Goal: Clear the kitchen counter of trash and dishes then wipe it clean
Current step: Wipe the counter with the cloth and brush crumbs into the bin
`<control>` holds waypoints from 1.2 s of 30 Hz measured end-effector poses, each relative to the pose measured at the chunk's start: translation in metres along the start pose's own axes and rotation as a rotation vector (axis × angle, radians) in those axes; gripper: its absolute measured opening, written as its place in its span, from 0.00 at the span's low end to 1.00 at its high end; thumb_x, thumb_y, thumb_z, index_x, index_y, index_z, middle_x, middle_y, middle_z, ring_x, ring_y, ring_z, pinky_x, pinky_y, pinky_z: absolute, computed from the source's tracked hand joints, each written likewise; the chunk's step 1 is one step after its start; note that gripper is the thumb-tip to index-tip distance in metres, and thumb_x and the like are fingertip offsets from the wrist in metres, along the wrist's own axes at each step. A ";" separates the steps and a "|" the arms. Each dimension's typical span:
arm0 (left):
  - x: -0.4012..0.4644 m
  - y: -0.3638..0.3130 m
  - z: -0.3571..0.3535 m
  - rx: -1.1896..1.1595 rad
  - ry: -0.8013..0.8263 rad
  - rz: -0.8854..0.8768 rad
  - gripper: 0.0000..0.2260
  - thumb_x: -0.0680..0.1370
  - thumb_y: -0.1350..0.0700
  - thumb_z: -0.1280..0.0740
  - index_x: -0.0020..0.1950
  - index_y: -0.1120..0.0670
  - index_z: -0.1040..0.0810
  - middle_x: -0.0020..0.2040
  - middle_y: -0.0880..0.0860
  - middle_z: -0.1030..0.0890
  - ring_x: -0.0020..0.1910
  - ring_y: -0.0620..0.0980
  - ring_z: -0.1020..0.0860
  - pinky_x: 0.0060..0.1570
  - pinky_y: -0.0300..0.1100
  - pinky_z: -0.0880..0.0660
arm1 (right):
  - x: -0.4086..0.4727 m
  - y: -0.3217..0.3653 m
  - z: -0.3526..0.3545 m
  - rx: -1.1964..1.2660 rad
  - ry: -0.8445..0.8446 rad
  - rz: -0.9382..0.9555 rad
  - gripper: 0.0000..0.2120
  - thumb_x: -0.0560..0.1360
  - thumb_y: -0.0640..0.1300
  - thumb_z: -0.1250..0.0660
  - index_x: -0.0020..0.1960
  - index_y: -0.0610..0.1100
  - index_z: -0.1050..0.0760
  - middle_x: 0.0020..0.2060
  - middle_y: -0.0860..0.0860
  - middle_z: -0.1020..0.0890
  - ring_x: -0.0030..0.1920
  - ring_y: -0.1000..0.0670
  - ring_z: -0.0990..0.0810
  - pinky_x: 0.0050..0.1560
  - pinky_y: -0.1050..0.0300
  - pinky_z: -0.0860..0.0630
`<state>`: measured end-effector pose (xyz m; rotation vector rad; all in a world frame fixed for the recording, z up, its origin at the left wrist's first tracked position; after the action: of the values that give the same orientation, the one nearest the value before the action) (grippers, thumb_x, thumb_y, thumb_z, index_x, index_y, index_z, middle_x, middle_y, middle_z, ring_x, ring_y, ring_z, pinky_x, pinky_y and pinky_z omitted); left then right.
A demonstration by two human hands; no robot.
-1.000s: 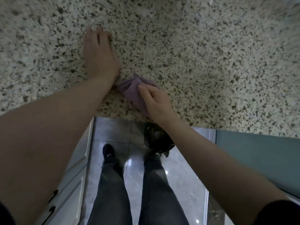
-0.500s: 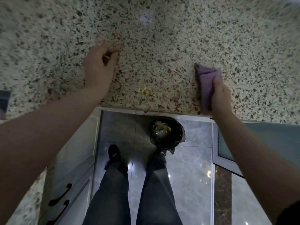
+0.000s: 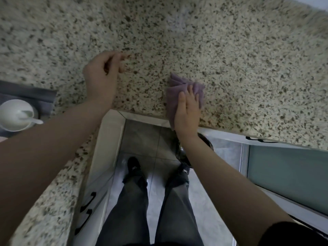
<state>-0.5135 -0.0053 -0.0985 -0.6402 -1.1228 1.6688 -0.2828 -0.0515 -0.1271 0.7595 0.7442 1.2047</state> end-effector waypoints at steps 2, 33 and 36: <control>0.001 0.005 0.017 -0.008 -0.036 0.004 0.11 0.82 0.49 0.39 0.51 0.50 0.17 0.36 0.43 0.21 0.35 0.39 0.24 0.42 0.35 0.25 | 0.000 0.016 -0.028 -0.028 0.027 0.044 0.20 0.84 0.47 0.47 0.73 0.42 0.31 0.74 0.47 0.31 0.77 0.53 0.43 0.79 0.49 0.51; -0.012 0.074 0.156 -0.370 -0.388 0.188 0.18 0.84 0.52 0.44 0.49 0.59 0.18 0.37 0.56 0.20 0.35 0.51 0.24 0.38 0.44 0.28 | -0.015 0.109 -0.205 -0.717 0.183 0.764 0.17 0.82 0.53 0.43 0.65 0.48 0.26 0.66 0.44 0.26 0.64 0.41 0.29 0.62 0.45 0.34; -0.014 0.081 0.160 -0.375 -0.400 0.214 0.18 0.84 0.51 0.43 0.48 0.59 0.18 0.39 0.56 0.18 0.35 0.51 0.23 0.37 0.45 0.29 | -0.018 0.113 -0.210 -0.699 0.236 0.859 0.12 0.80 0.46 0.39 0.61 0.45 0.25 0.62 0.43 0.25 0.59 0.40 0.27 0.56 0.45 0.31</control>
<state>-0.6749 -0.0854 -0.1034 -0.6963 -1.7321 1.8343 -0.5200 -0.0246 -0.1463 0.3289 0.1043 2.1998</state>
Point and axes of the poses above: each hand's wrist, its own x-axis towards the middle knuckle, its own z-axis out of the back of the hand, y = z × x, the point moved 3 cm from there along x, towards the middle knuckle
